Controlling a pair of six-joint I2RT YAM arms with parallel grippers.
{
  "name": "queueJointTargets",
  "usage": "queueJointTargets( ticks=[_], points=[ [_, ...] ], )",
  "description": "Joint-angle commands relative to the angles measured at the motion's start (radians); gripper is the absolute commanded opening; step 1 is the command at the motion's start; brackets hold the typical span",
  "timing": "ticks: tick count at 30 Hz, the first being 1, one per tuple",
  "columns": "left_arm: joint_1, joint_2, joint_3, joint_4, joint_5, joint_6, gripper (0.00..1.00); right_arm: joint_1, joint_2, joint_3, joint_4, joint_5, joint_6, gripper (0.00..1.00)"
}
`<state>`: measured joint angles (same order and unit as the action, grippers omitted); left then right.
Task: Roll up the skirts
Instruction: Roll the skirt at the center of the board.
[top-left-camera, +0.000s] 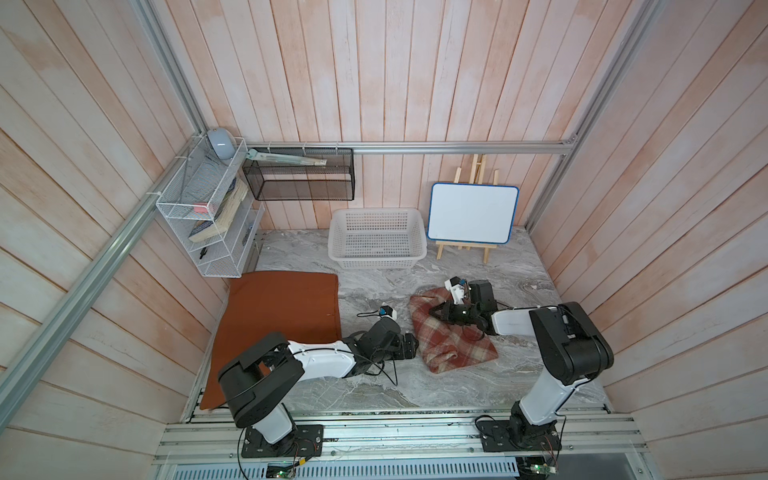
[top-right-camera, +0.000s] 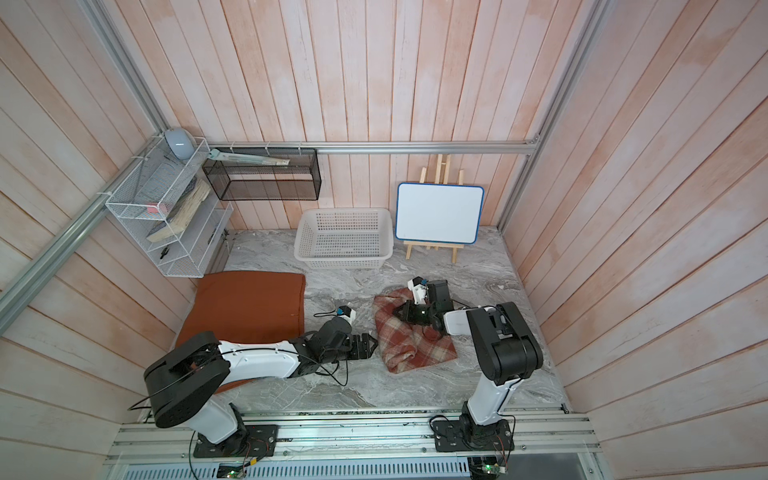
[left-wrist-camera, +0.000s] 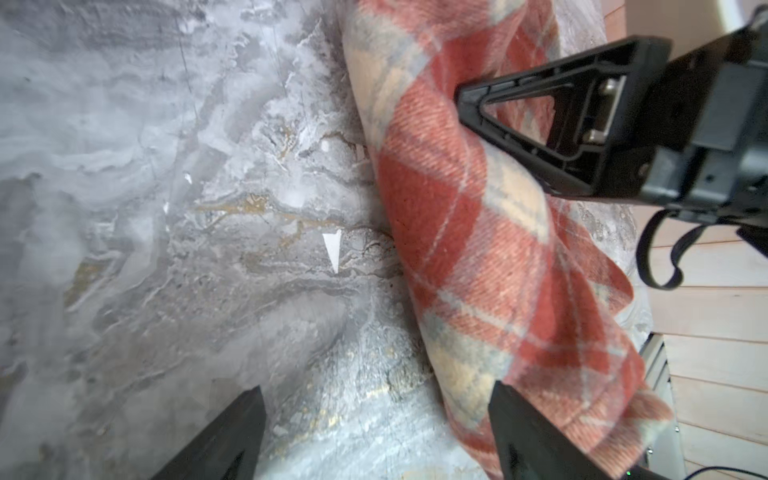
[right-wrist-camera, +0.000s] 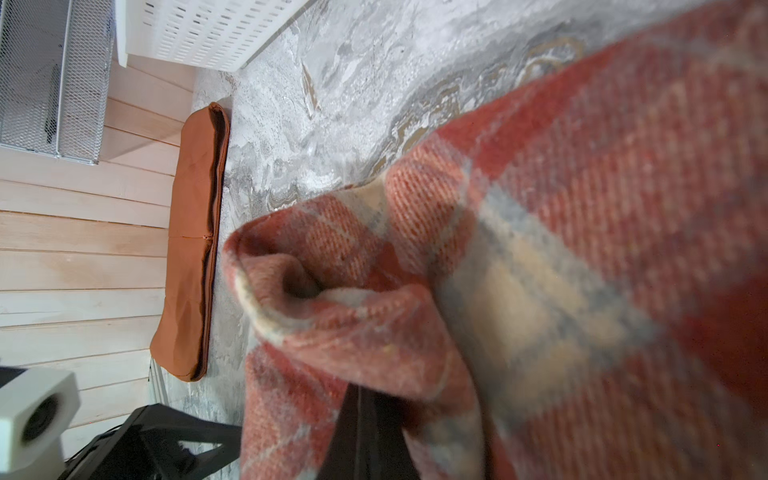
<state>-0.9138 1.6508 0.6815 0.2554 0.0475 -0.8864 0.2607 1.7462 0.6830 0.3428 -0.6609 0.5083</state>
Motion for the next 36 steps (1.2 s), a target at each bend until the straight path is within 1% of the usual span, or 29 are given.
queueJointTargets(
  ticks=[1, 2, 6, 8, 11, 13, 16, 18, 22, 26, 27, 29, 30, 34, 36],
  points=[
    [0.018, 0.045, -0.03, 0.278, 0.072, -0.062, 0.9, -0.012, 0.018, -0.038, -0.097, 0.075, 0.006, 0.0],
    [0.02, 0.062, -0.048, 0.355, 0.09, -0.081, 0.9, -0.011, 0.019, -0.038, -0.097, 0.074, 0.006, 0.0],
    [0.023, 0.141, -0.083, 0.565, 0.135, -0.135, 0.89, -0.011, 0.023, -0.04, -0.09, 0.069, 0.01, 0.0],
    [0.021, 0.197, -0.071, 0.655, 0.175, -0.163, 0.87, -0.011, 0.024, -0.04, -0.09, 0.068, 0.009, 0.0],
    [0.018, 0.279, -0.049, 0.724, 0.213, -0.202, 0.82, -0.011, 0.022, -0.044, -0.091, 0.069, 0.009, 0.0],
    [0.018, 0.308, -0.053, 0.765, 0.216, -0.217, 0.8, -0.011, 0.014, -0.046, -0.092, 0.069, 0.009, 0.0],
    [0.012, 0.337, -0.029, 0.761, 0.23, -0.207, 0.76, -0.011, 0.008, -0.047, -0.089, 0.066, 0.01, 0.0],
    [0.011, 0.357, -0.019, 0.796, 0.247, -0.215, 0.73, -0.011, 0.008, -0.045, -0.085, 0.059, 0.013, 0.0],
    [0.004, 0.414, 0.016, 0.877, 0.269, -0.232, 0.58, -0.011, 0.009, -0.05, -0.069, 0.04, 0.024, 0.0],
    [0.003, 0.453, 0.044, 0.949, 0.292, -0.251, 0.3, -0.009, -0.003, -0.054, -0.072, 0.041, 0.026, 0.0],
    [0.004, 0.452, 0.045, 0.944, 0.293, -0.251, 0.24, -0.009, -0.006, -0.053, -0.076, 0.04, 0.026, 0.0],
    [0.006, 0.434, 0.037, 0.931, 0.289, -0.243, 0.04, -0.009, -0.017, -0.055, -0.078, 0.04, 0.026, 0.0],
    [0.009, 0.42, 0.035, 0.91, 0.289, -0.238, 0.0, -0.009, -0.021, -0.057, -0.08, 0.043, 0.027, 0.0],
    [0.015, 0.33, 0.024, 0.763, 0.281, -0.183, 0.0, -0.006, -0.058, -0.055, -0.102, 0.058, 0.023, 0.0],
    [0.015, 0.275, 0.031, 0.636, 0.266, -0.143, 0.0, -0.005, -0.087, -0.055, -0.117, 0.065, 0.021, 0.0]
  ],
)
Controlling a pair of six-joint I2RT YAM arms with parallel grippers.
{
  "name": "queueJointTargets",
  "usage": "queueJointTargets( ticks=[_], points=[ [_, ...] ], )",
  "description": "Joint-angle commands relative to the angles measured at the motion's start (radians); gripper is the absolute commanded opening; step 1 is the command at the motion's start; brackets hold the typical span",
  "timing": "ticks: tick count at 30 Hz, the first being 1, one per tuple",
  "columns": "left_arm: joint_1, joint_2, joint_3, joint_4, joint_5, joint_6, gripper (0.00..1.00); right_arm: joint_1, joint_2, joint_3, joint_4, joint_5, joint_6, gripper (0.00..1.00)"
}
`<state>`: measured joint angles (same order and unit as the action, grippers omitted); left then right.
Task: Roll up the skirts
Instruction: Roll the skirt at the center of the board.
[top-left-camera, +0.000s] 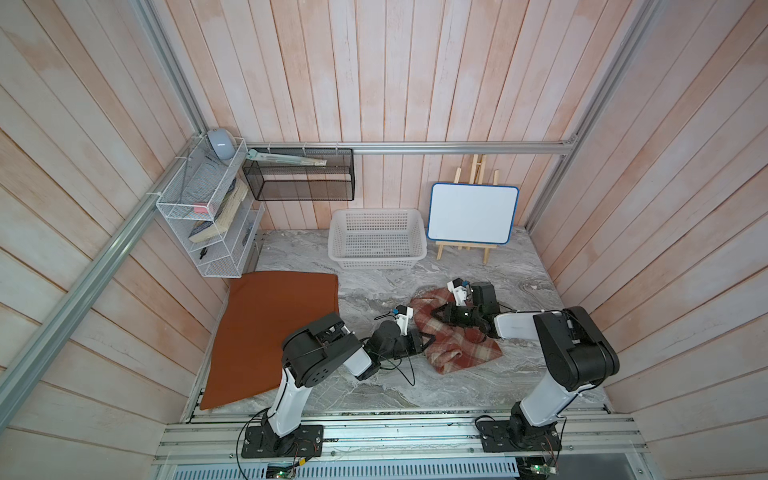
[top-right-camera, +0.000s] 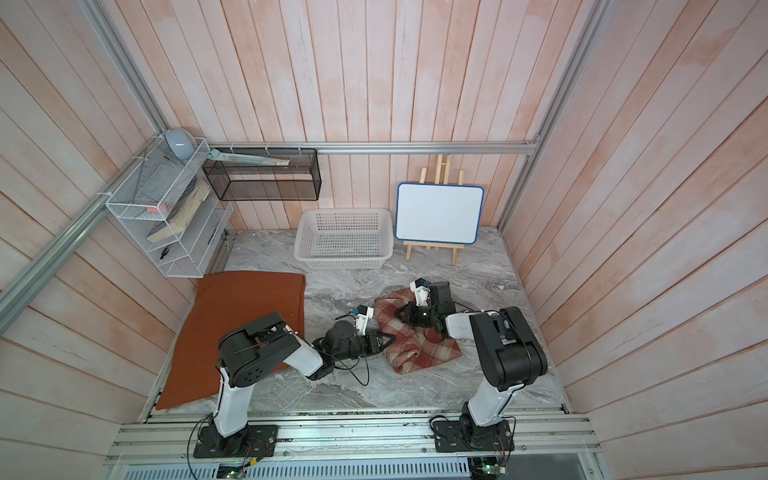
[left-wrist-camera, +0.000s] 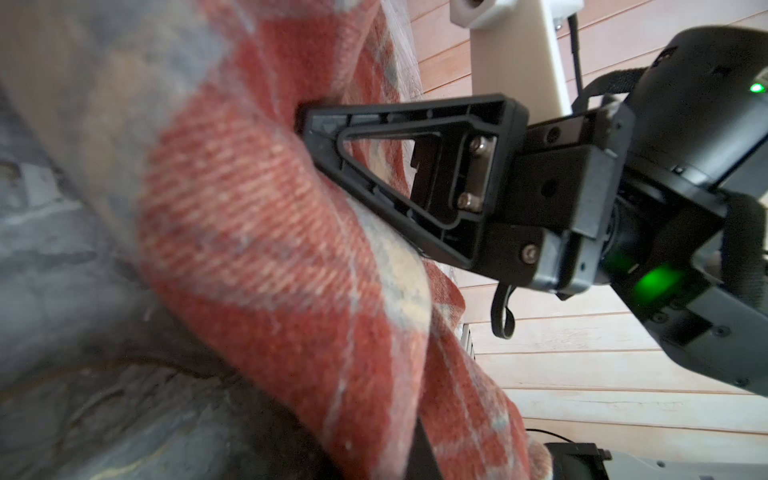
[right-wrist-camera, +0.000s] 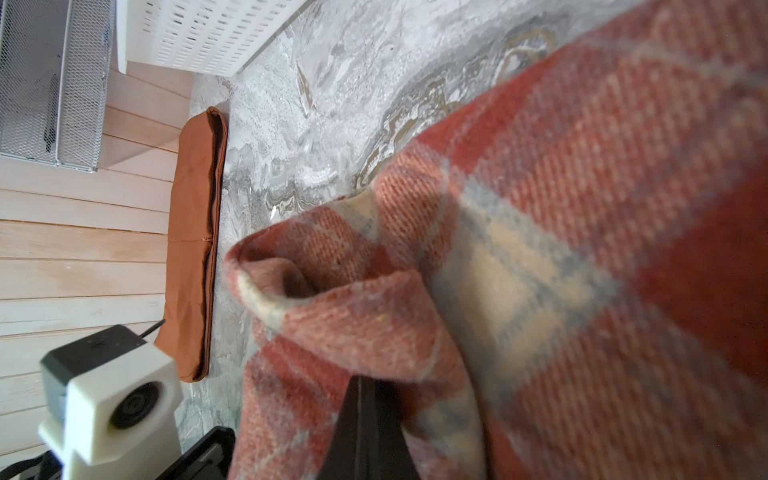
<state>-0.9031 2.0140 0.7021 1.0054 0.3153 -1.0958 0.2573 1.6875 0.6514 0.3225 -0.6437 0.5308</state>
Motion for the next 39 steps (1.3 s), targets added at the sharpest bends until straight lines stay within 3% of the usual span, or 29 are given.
queueJointTargets(
  ticks=[1, 3, 5, 8, 11, 13, 22, 28, 34, 39],
  points=[
    [0.005, -0.116, 0.015, -0.171, -0.01, 0.091, 0.0, -0.001, -0.046, -0.021, -0.108, 0.055, -0.003, 0.0],
    [0.006, -0.162, 0.032, -0.302, -0.024, 0.12, 0.0, -0.001, -0.084, -0.016, -0.134, 0.08, -0.006, 0.0],
    [0.006, -0.201, 0.053, -0.427, -0.043, 0.163, 0.0, -0.001, -0.126, -0.005, -0.174, 0.114, -0.013, 0.08],
    [0.006, -0.234, 0.086, -0.58, -0.061, 0.219, 0.0, -0.001, -0.176, 0.0, -0.218, 0.14, -0.023, 0.11],
    [0.003, -0.244, 0.121, -0.709, -0.053, 0.27, 0.0, -0.001, -0.202, -0.021, -0.226, 0.136, -0.023, 0.11],
    [0.003, -0.251, 0.13, -0.769, -0.058, 0.294, 0.0, 0.006, -0.21, -0.039, -0.229, 0.13, -0.022, 0.06],
    [0.001, -0.25, 0.195, -0.906, -0.094, 0.354, 0.0, 0.15, -0.268, -0.149, -0.235, 0.154, 0.02, 0.0],
    [0.0, -0.297, 0.238, -0.996, -0.128, 0.396, 0.0, 0.16, -0.322, -0.216, -0.289, 0.255, 0.028, 0.0],
    [-0.001, -0.323, 0.259, -1.025, -0.122, 0.408, 0.0, 0.196, -0.396, -0.25, -0.308, 0.249, 0.066, 0.0],
    [-0.013, -0.31, 0.269, -1.011, -0.107, 0.402, 0.0, 0.212, -0.347, -0.279, -0.271, 0.238, 0.077, 0.0]
  ],
)
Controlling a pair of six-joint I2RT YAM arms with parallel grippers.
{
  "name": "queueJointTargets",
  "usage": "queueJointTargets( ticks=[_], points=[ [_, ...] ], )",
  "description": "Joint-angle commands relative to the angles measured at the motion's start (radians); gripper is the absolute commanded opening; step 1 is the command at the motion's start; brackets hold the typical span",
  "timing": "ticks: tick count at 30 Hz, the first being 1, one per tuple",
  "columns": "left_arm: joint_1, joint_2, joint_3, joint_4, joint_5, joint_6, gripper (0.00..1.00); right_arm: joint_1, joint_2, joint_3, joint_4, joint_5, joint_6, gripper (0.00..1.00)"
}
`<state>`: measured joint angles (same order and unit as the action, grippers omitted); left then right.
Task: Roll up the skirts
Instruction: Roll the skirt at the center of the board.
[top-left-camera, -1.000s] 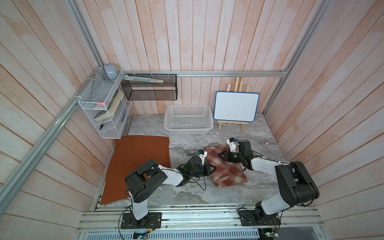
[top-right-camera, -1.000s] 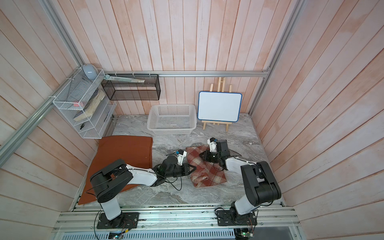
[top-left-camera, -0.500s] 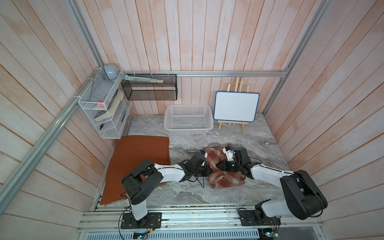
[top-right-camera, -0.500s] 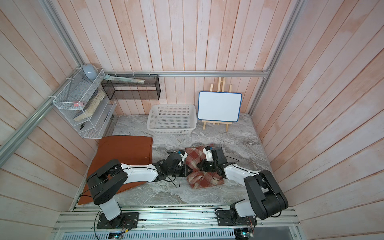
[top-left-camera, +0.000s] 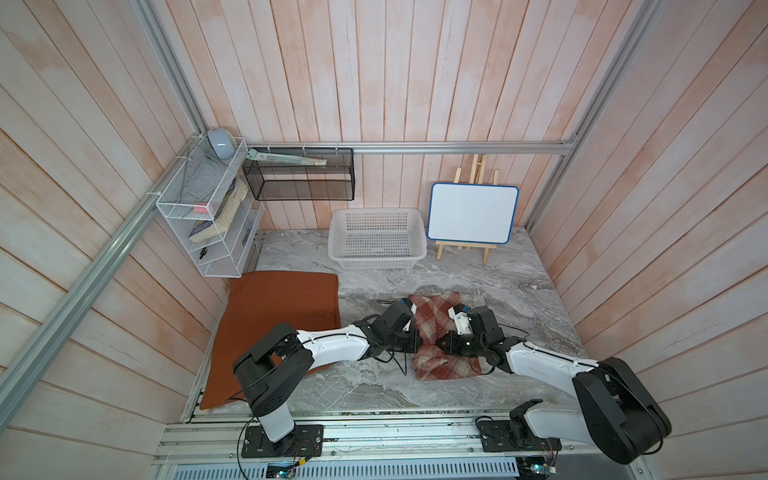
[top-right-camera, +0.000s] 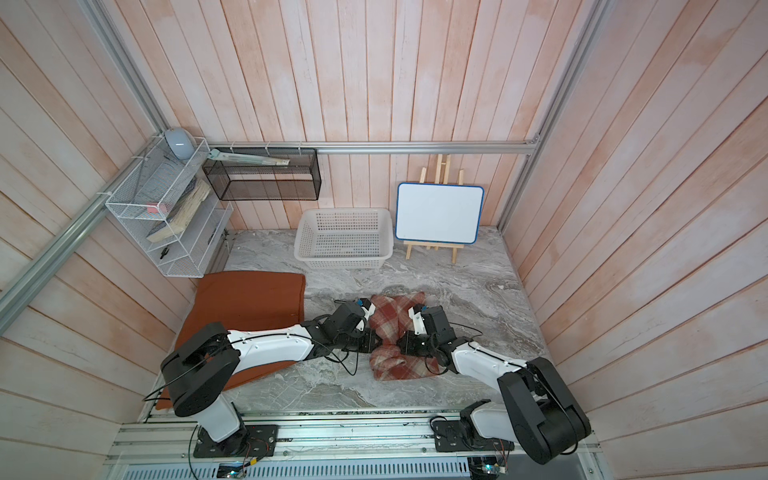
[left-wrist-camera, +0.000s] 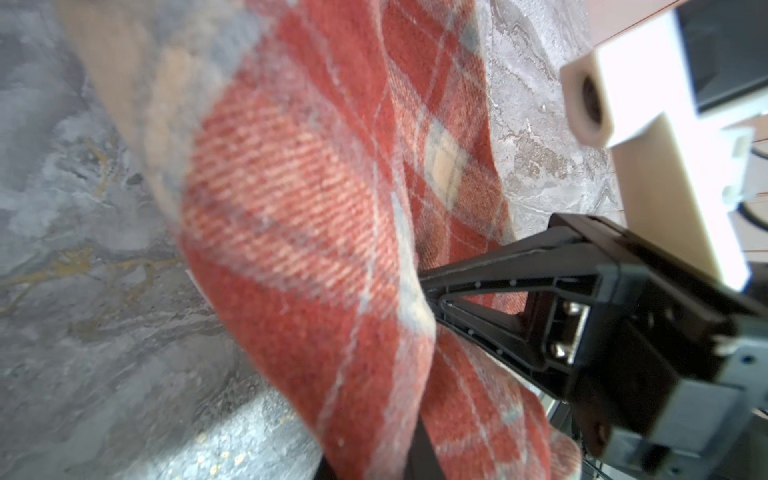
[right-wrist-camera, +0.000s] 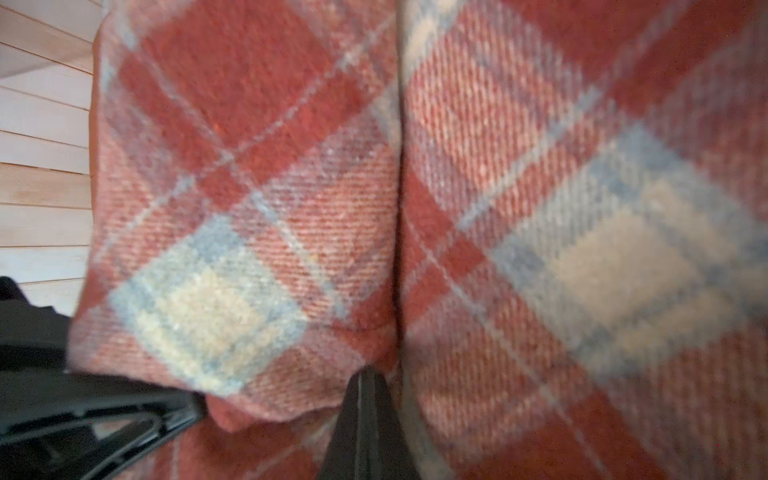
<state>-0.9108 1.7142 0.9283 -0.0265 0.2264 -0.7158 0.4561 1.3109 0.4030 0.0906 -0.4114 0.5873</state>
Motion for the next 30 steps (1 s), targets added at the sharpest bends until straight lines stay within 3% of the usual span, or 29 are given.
queueJointTargets(
  ticks=[1, 7, 13, 16, 20, 21, 30],
  points=[
    [-0.008, -0.009, 0.049, 0.015, -0.017, 0.024, 0.0, 0.02, 0.04, -0.041, -0.013, -0.007, 0.031, 0.0],
    [-0.016, -0.007, 0.117, -0.048, 0.006, 0.028, 0.0, 0.036, 0.072, -0.081, 0.038, 0.031, 0.06, 0.0],
    [-0.036, 0.082, 0.265, -0.15, 0.079, 0.027, 0.0, 0.083, 0.117, -0.087, 0.079, 0.066, 0.084, 0.0],
    [-0.078, 0.108, 0.298, -0.165, 0.077, 0.011, 0.05, 0.096, 0.115, -0.086, 0.074, 0.094, 0.098, 0.0],
    [-0.082, 0.116, 0.313, -0.17, 0.063, -0.006, 0.09, 0.12, 0.072, -0.086, 0.015, 0.19, 0.117, 0.0],
    [-0.087, 0.118, 0.319, -0.175, 0.058, -0.001, 0.01, 0.122, 0.064, -0.084, -0.001, 0.205, 0.117, 0.0],
    [-0.109, 0.155, 0.417, -0.384, -0.123, 0.055, 0.0, 0.135, -0.188, -0.04, -0.19, 0.297, 0.126, 0.01]
  ],
)
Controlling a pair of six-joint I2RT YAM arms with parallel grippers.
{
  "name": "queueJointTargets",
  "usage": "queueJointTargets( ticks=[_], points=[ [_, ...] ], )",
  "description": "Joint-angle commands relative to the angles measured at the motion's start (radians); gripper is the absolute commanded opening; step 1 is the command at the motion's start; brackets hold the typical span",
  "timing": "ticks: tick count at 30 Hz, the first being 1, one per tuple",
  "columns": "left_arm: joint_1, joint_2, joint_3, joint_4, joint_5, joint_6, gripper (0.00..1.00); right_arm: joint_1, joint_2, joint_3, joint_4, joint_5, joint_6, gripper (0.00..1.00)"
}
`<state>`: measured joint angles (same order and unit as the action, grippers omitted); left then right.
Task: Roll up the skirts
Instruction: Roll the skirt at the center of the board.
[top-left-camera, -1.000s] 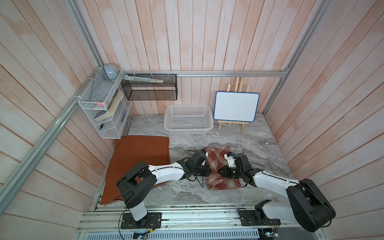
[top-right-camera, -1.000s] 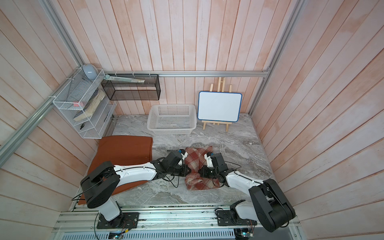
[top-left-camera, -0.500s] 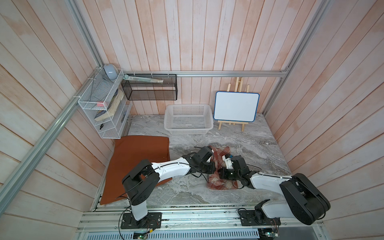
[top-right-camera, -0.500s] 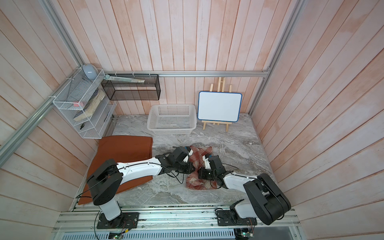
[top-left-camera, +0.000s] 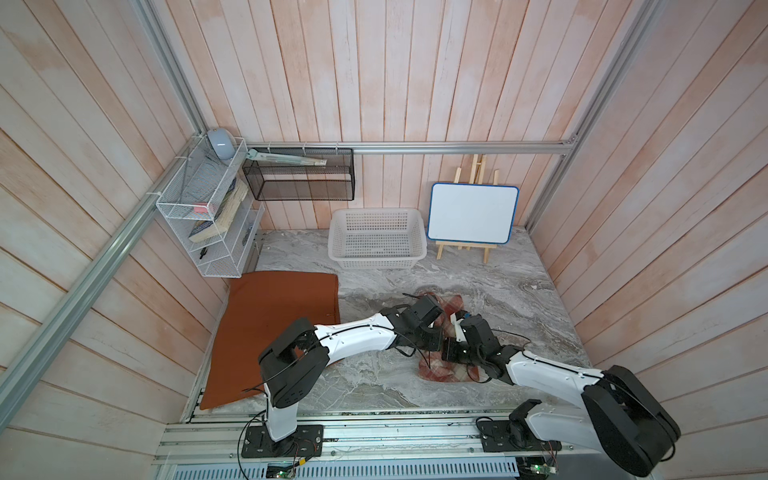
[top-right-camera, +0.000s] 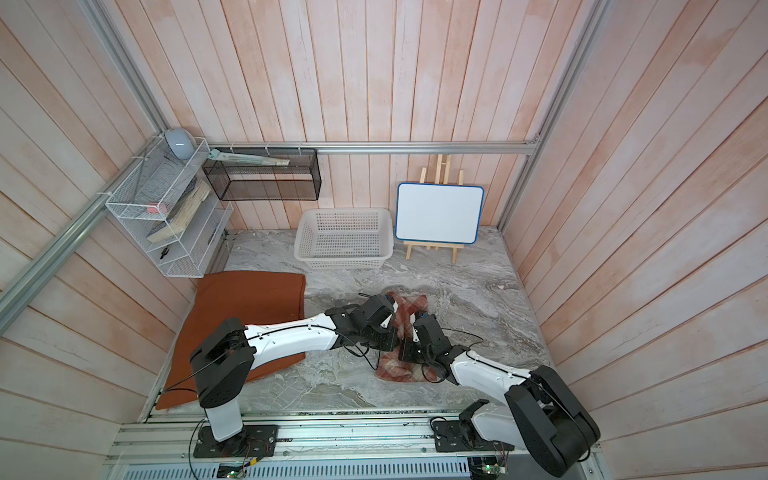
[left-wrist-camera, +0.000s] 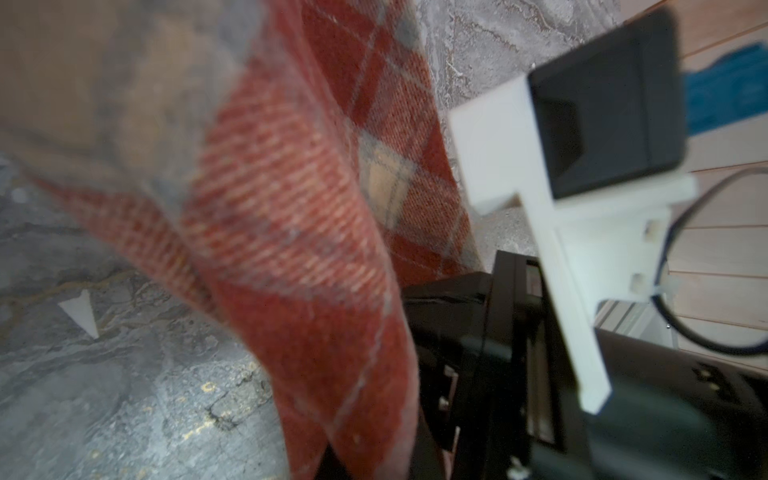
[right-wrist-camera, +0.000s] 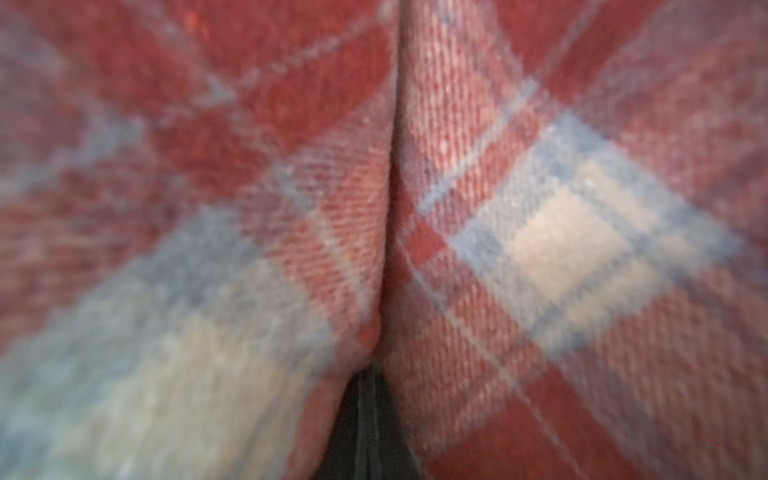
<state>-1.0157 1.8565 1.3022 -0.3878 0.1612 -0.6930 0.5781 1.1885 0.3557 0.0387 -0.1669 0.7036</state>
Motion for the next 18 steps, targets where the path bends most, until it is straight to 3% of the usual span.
queueJointTargets(
  ticks=[1, 11, 18],
  points=[
    [-0.004, 0.018, 0.054, -0.052, -0.074, 0.039, 0.0, 0.013, -0.091, 0.008, -0.153, 0.063, 0.011, 0.01],
    [0.007, 0.061, 0.1, -0.21, -0.166, 0.084, 0.0, -0.002, -0.205, 0.004, -0.269, 0.288, 0.046, 0.0],
    [0.038, 0.058, 0.117, -0.355, -0.197, 0.145, 0.0, -0.058, -0.085, 0.02, -0.182, 0.236, -0.02, 0.0]
  ],
)
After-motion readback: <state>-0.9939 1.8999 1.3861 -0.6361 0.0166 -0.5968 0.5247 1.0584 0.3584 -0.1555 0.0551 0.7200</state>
